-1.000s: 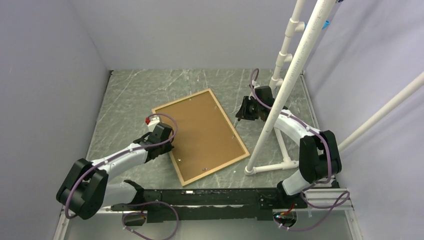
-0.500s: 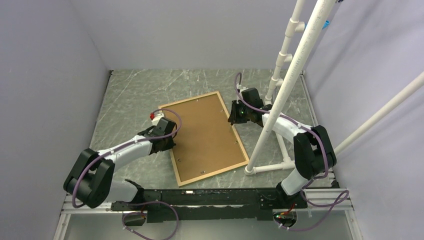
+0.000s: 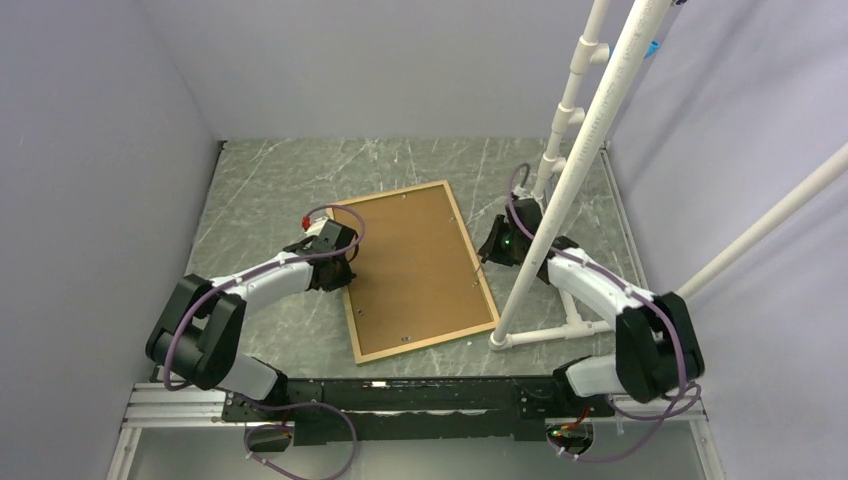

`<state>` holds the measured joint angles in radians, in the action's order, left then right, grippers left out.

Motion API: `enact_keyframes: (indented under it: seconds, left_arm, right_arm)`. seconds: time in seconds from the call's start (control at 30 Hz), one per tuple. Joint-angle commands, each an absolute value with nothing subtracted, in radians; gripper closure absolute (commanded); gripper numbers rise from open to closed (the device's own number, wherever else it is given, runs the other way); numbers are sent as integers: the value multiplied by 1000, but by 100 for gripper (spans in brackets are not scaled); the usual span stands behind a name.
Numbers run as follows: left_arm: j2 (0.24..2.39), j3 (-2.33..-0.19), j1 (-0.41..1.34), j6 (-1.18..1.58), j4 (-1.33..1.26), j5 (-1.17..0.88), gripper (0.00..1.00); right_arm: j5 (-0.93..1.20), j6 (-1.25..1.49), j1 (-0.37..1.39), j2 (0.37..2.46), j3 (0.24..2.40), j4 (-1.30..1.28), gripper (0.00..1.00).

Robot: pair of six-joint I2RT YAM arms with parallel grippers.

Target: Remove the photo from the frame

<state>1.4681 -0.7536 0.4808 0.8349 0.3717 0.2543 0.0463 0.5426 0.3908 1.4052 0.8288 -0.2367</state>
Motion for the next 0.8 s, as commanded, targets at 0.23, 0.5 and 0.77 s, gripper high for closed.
enact_keyframes:
  seconds: [0.23,0.5,0.77]
  left_arm:
    - [1488,-604,478,1257,340,161,100]
    - [1458,-570,481,1307,327,176,100]
    - [1431,-542,486,1315,340,203,100]
  right_arm:
    - [-201,797,405,1306,760,-169,100]
    - [-393,860,502,1295,756,-245,100]
    - [-512,829,501,1391,827,-299,100]
